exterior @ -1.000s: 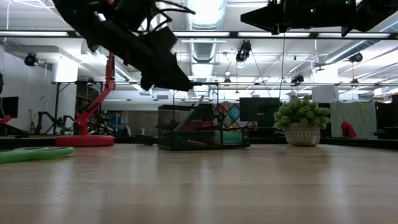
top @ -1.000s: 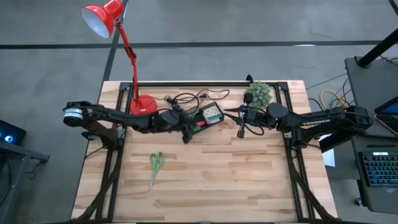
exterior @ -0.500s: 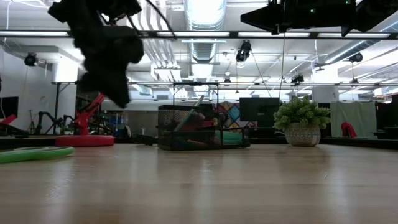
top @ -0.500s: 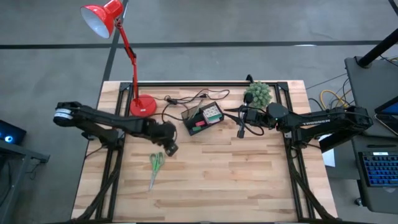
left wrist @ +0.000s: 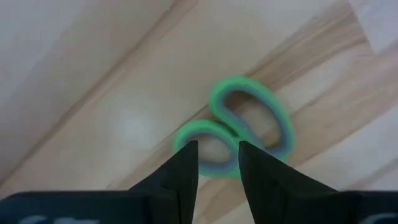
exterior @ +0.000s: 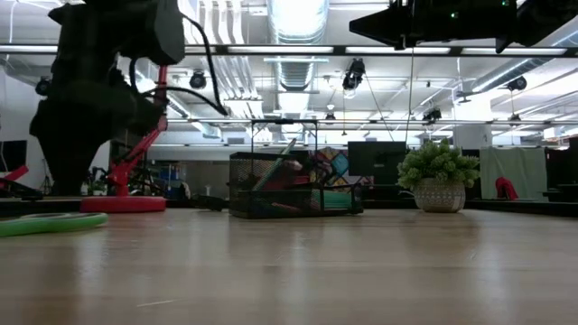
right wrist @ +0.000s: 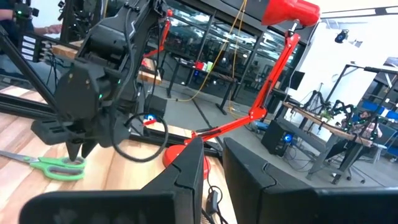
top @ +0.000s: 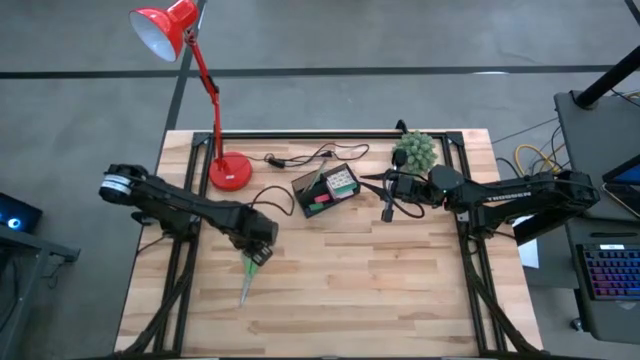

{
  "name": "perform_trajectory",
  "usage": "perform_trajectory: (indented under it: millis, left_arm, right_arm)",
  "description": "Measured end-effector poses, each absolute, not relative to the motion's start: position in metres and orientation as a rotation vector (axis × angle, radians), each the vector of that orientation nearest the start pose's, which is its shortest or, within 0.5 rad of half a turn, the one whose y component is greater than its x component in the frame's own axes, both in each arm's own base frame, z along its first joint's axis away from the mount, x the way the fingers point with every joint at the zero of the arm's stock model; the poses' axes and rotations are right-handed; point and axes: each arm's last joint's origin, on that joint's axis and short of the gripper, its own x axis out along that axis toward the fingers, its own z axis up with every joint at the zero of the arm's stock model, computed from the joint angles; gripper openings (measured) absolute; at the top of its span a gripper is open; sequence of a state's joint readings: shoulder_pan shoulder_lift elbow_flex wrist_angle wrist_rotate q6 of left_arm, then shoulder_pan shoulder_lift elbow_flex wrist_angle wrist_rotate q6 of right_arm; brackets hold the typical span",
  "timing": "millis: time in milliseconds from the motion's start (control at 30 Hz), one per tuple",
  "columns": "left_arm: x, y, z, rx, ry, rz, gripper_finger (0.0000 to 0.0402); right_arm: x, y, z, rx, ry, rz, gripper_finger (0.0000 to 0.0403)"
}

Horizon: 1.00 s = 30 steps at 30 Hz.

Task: Pick and place office supplies into organizer
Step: Put the green scissors into the desk organizer

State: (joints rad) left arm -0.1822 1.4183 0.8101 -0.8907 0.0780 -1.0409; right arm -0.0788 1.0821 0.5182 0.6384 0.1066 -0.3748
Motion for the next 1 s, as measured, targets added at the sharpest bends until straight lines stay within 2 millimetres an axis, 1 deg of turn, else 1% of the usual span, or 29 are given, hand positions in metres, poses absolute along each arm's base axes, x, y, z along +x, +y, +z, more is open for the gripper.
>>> perform_trajectory:
  millis: [100,267,633,800,1000]
  left_arm:
    - [0.22,-0.044,0.173,-0.737,1.481,0.557,0.01]
    - [0.217,-0.043,0.166,-0.692,1.556,0.579,0.01]
    - [0.212,-0.042,0.155,-0.631,1.603,0.569,0.0099]
    - [0.214,-0.042,0.145,-0.589,1.62,0.563,0.0099]
    - [0.216,-0.042,0.138,-0.555,1.644,0.523,0.0099]
  right_arm:
    - [0.23,-0.021,0.264,-0.373,-0.039,-0.197,0.0052]
    - [0.231,-0.021,0.263,-0.373,-0.036,-0.197,0.0052]
    - [0.231,-0.021,0.263,-0.373,-0.035,-0.196,0.0052]
    - [0.231,-0.021,0.263,-0.373,-0.035,-0.196,0.0052]
    - [0.231,-0.021,0.263,-0.373,-0.034,-0.197,0.0052]
